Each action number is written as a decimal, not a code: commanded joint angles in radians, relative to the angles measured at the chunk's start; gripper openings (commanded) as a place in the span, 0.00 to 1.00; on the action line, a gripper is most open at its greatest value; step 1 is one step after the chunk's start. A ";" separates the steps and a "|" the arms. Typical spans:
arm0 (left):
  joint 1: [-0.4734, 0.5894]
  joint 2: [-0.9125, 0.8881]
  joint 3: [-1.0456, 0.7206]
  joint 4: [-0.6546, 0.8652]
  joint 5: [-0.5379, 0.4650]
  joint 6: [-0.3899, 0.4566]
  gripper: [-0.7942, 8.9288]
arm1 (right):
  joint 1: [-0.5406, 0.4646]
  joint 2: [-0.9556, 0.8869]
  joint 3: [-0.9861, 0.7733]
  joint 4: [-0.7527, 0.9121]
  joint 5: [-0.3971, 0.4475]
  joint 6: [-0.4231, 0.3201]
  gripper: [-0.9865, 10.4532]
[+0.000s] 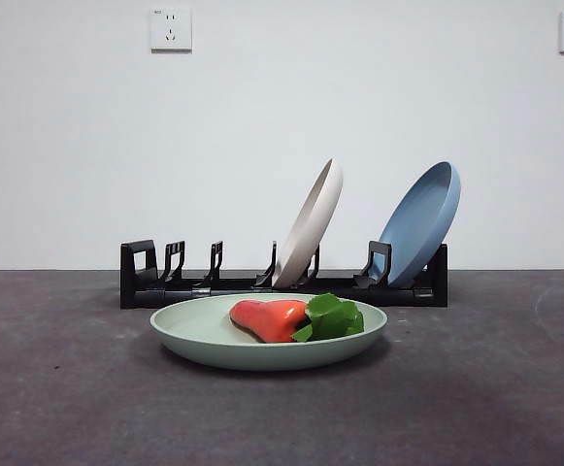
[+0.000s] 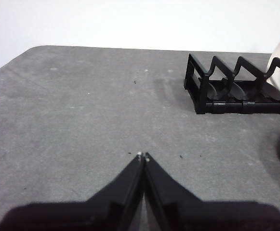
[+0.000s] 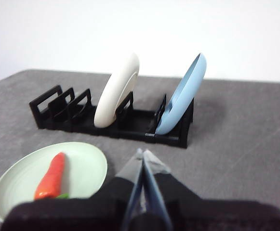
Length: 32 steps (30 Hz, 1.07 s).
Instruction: Take the green plate from the plate rack,put the plate on the table,take the carrot from the table,put the carrot in the plate
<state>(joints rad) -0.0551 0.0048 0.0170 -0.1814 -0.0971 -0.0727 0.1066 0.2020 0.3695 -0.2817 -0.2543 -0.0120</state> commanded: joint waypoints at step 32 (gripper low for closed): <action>0.004 -0.003 -0.013 0.005 -0.001 -0.007 0.08 | -0.001 -0.195 -0.339 0.045 -0.001 0.085 0.09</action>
<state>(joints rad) -0.0551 0.0048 0.0170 -0.1814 -0.0971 -0.0727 0.1055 0.0055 0.0437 -0.2379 -0.2546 0.0639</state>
